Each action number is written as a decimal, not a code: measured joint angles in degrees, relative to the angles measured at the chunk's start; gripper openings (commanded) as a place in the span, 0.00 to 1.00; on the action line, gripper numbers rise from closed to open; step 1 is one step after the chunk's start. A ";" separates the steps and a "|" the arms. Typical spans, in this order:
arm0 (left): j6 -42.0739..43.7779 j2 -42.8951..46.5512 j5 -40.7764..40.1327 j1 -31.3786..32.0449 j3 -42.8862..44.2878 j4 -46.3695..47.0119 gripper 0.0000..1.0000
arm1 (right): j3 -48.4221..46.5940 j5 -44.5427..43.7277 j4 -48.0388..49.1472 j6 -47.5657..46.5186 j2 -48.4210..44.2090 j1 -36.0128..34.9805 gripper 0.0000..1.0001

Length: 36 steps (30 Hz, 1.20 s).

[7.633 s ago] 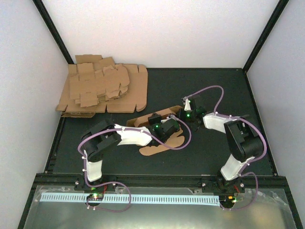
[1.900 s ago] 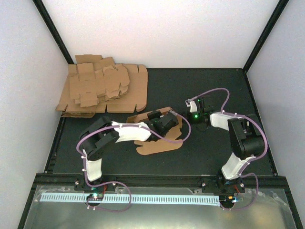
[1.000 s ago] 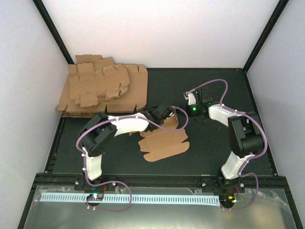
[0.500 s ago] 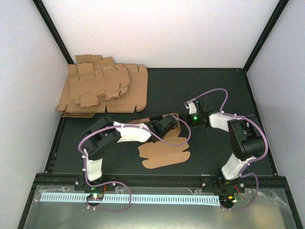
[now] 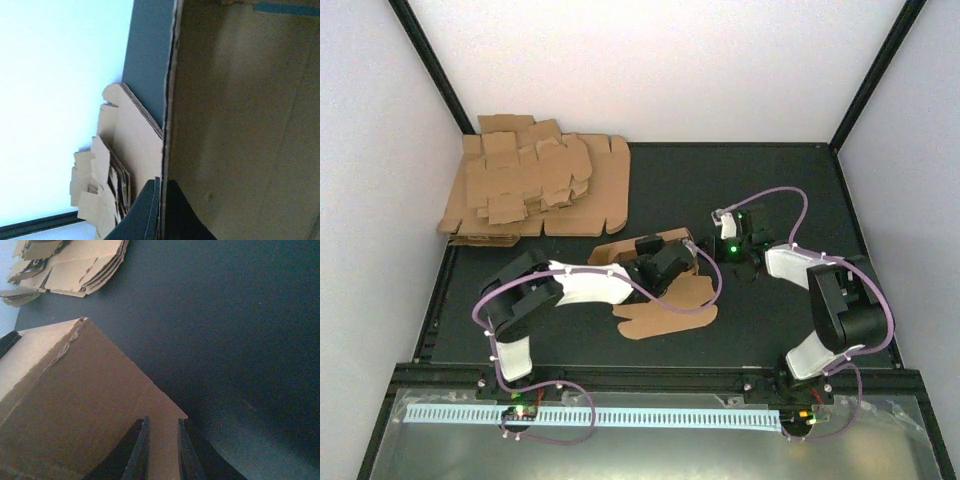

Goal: Fold the paper box

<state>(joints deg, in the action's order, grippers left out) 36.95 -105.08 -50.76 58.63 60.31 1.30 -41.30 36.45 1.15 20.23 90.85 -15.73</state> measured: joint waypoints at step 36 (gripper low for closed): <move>12.00 -6.45 -8.07 2.75 -4.74 22.45 0.01 | 9.03 -6.47 17.46 2.80 2.67 -0.37 0.37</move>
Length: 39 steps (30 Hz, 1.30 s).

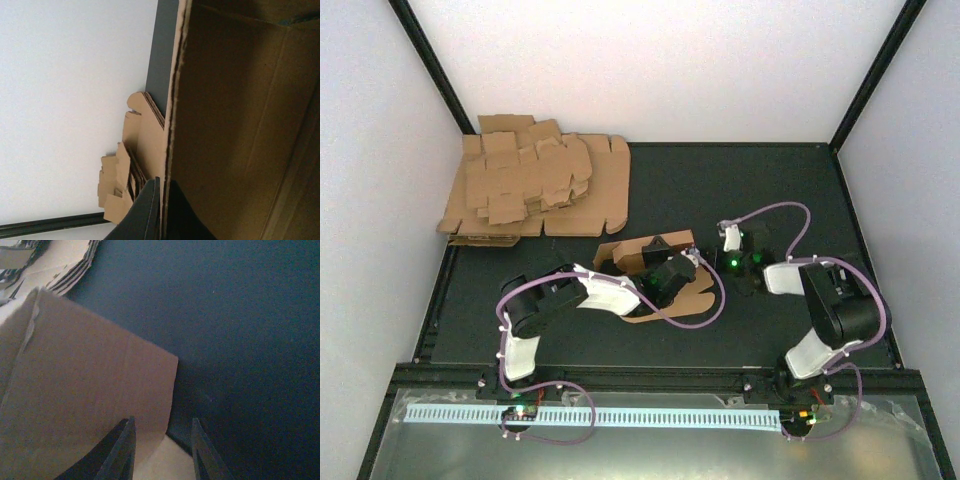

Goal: Fold the paper box

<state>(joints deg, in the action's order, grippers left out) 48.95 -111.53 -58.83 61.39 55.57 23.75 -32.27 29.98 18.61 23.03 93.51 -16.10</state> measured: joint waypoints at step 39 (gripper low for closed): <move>-6.16 3.32 2.29 -0.79 -0.31 -8.17 0.02 | 12.04 -9.51 34.38 -7.19 4.31 -8.37 0.51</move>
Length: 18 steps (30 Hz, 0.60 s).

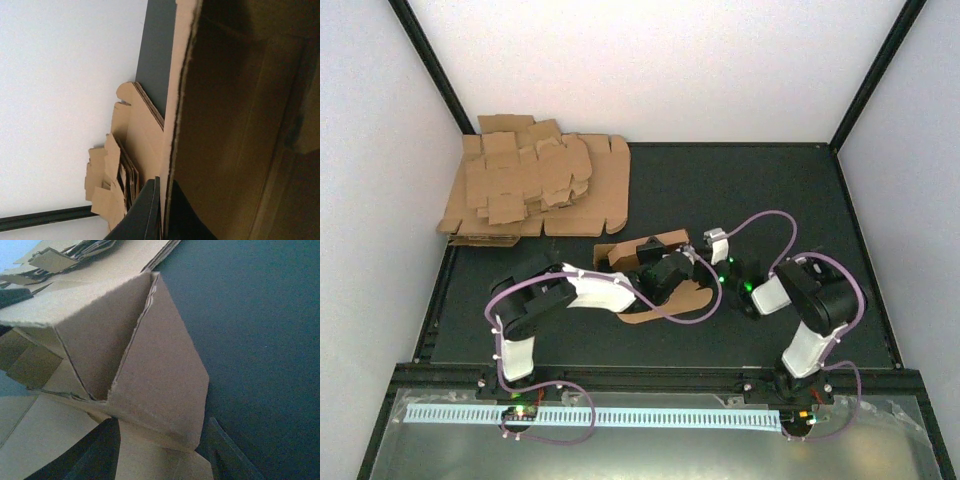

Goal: Fold the paper box

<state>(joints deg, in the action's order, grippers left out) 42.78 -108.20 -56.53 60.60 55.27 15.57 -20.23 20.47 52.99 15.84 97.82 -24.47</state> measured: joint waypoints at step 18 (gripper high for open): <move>-5.70 0.57 5.70 -0.96 5.77 -11.28 0.04 | 1.11 -4.00 15.80 1.88 9.05 -2.03 0.41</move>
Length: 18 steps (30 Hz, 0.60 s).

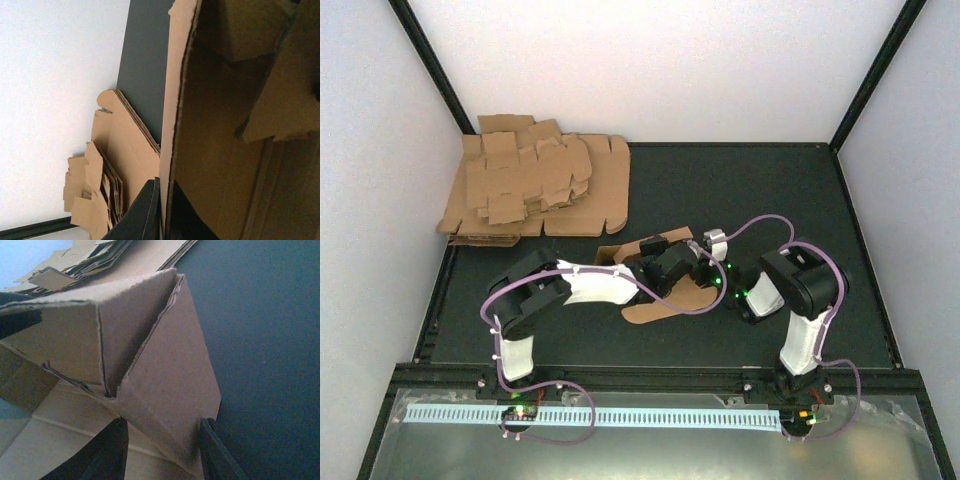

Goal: Fold the paper box

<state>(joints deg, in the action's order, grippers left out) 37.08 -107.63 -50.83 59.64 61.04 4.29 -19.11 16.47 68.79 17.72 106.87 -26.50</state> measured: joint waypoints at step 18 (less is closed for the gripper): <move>-2.95 0.09 2.29 -0.15 1.75 -4.33 0.11 | -0.46 -6.03 4.90 -1.20 3.13 -2.21 0.36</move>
<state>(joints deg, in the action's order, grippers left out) 34.13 -107.55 -48.53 59.48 62.78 -0.03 -19.57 10.44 73.69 16.51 110.00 -28.71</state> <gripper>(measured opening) 0.109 0.365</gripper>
